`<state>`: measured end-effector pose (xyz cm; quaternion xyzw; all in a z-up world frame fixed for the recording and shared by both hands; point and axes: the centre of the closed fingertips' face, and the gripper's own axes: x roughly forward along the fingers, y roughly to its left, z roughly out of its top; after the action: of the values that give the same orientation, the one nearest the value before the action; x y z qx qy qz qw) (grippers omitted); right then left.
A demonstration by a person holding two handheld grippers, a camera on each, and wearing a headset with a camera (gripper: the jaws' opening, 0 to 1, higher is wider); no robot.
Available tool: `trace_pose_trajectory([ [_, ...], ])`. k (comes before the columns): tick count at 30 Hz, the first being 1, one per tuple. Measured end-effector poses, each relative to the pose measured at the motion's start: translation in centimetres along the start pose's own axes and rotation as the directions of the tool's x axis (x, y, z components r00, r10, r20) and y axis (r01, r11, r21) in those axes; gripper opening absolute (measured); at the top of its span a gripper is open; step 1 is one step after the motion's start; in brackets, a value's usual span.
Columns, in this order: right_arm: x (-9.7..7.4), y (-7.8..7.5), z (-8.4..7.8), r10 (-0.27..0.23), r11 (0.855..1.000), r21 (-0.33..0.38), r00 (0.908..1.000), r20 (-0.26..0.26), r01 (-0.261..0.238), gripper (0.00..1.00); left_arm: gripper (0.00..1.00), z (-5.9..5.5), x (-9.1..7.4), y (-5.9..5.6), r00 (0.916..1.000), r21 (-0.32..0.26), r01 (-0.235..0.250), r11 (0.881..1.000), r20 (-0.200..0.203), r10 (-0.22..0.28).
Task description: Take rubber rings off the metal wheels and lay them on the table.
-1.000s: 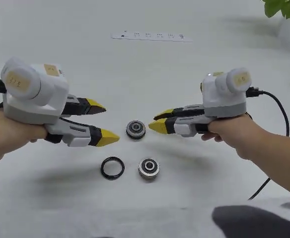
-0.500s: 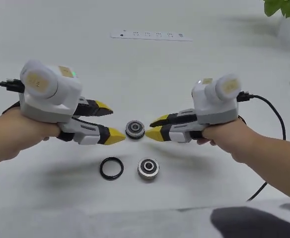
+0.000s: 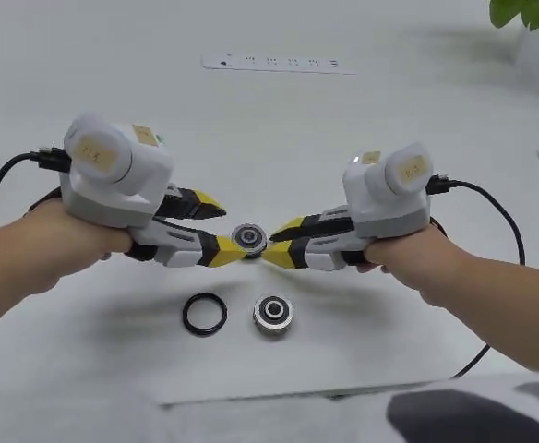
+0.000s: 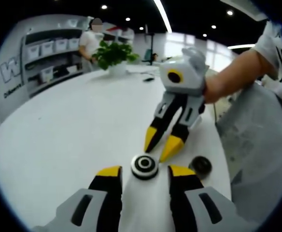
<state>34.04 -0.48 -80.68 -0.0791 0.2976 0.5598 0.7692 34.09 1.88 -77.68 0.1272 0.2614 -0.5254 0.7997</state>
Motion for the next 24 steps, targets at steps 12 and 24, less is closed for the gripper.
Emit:
trace_pose_trajectory([
  [12,0.3,-0.1,0.1,-0.004,1.000,-0.012,1.0000,0.005,0.004,0.15,0.32,0.1,1.3,-0.1,0.9999,-0.001,0.010,1.000,-0.006,-0.010],
  [24,0.4,0.0,0.1,-0.005,1.000,-0.015,0.9999,0.009,0.005,0.15,0.22,-0.1,2.1,-0.3,0.9997,0.017,0.017,1.000,-0.016,-0.017],
])
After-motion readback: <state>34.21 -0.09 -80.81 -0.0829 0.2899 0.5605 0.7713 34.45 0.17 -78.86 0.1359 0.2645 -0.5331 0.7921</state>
